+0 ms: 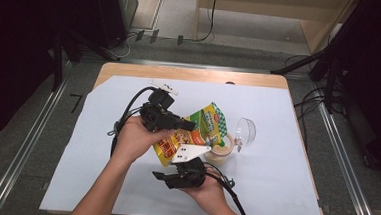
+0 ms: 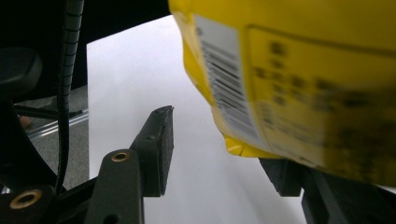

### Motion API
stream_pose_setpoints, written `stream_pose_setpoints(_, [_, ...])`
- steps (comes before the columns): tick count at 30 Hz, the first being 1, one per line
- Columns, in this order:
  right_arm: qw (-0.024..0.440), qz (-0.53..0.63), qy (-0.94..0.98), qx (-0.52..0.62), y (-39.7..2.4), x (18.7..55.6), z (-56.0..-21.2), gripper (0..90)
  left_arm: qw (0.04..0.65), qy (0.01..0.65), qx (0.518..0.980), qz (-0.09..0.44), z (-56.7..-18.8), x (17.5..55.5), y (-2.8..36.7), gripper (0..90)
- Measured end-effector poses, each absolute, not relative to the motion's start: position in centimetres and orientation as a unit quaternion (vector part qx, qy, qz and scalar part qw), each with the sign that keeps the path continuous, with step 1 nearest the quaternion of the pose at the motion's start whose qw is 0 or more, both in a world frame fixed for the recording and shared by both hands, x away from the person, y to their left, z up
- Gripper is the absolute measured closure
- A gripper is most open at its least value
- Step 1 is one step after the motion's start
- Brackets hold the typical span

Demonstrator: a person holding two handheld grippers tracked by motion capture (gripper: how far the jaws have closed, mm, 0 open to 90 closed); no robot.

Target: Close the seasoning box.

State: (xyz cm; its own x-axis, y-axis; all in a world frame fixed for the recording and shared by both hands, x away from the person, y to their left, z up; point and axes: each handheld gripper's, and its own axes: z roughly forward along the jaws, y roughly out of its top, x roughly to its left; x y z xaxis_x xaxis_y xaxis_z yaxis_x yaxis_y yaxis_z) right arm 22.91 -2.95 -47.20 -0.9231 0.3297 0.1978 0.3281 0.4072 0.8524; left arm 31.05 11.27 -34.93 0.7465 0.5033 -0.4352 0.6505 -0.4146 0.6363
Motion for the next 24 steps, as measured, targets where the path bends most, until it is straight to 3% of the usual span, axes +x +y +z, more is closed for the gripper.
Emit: stream_pose_setpoints(24, [0.035,0.493,0.842,0.216,-4.7,23.6,-48.2,47.7,0.413,0.332,0.843,-0.096,-36.4,31.0,13.1,87.5])
